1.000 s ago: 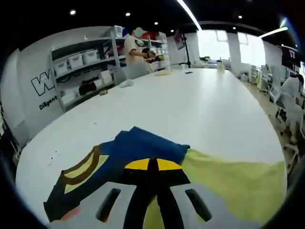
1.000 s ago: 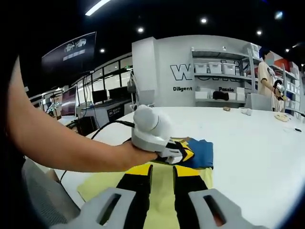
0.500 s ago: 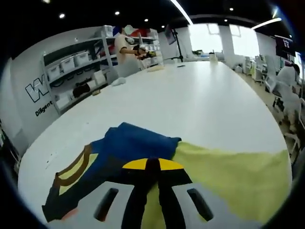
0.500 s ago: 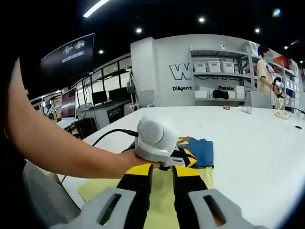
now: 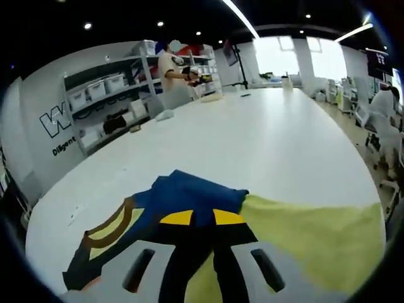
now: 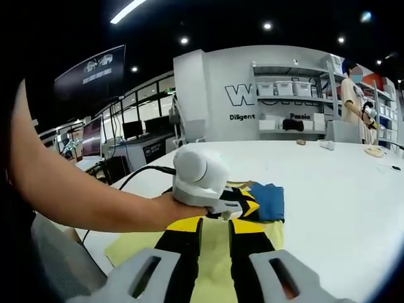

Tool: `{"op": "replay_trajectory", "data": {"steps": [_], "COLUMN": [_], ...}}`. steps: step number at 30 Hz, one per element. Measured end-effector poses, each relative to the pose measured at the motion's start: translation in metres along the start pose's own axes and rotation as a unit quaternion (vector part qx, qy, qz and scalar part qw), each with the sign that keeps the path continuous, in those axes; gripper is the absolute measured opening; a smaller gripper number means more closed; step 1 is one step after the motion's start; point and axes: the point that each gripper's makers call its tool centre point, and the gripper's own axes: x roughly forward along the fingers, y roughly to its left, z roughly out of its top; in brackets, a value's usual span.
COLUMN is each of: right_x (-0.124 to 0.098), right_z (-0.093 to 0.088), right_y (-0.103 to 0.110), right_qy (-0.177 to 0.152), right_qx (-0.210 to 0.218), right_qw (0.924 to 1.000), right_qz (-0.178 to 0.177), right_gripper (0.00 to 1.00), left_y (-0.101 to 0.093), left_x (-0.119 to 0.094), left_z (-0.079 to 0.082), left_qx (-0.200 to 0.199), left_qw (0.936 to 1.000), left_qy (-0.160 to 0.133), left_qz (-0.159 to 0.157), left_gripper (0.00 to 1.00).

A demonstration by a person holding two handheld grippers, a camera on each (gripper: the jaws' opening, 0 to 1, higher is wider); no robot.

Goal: Fold the garment on the visible template until the final outline fits inside the template.

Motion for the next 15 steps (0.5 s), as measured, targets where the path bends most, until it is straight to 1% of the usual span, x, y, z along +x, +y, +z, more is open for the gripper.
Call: {"op": "replay_trajectory", "data": {"steps": [1,3,6,9,11,12,14,15], "right_x": [0.000,0.000,0.000,0.000,0.000,0.000,0.000,0.000], "right_z": [0.000,0.000,0.000,0.000,0.000,0.000,0.000,0.000], "right_y": [0.000,0.000,0.000,-0.001,-0.001,-0.002,-0.002,-0.003], "right_qy": [0.000,0.000,0.000,0.000,-0.001,-0.001,-0.001,-0.001], "right_qx": [0.000,0.001,0.001,0.001,0.003,0.003,0.004,0.004], "right_qw": [1.0000,1.0000,1.0000,1.0000,1.0000,1.0000,1.0000,1.0000], "right_qz": [0.000,0.000,0.001,0.000,-0.001,-0.002,-0.002,-0.003], "right_gripper": [0.14,0.14,0.14,0.14,0.14,0.14,0.14,0.14], "left_y": [0.006,0.015,0.023,0.026,0.027,0.026,0.026,0.025], "left_x": [-0.002,-0.007,-0.008,-0.007,-0.006,-0.005,-0.005,-0.004], "left_z": [-0.002,-0.006,-0.014,-0.019,-0.022,-0.026,-0.028,-0.034], "left_qx": [-0.004,-0.012,-0.015,-0.022,-0.025,-0.026,-0.025,-0.027], "left_qw": [1.0000,0.9998,0.9996,0.9992,0.9991,0.9987,0.9986,0.9982], "left_qy": [0.000,0.003,0.012,0.020,0.025,0.034,0.037,0.048], "left_qz": [0.008,0.013,0.023,0.025,0.025,0.027,0.026,0.024], "left_gripper": [0.04,0.00,0.00,0.00,0.00,0.00,0.00,0.00]}}
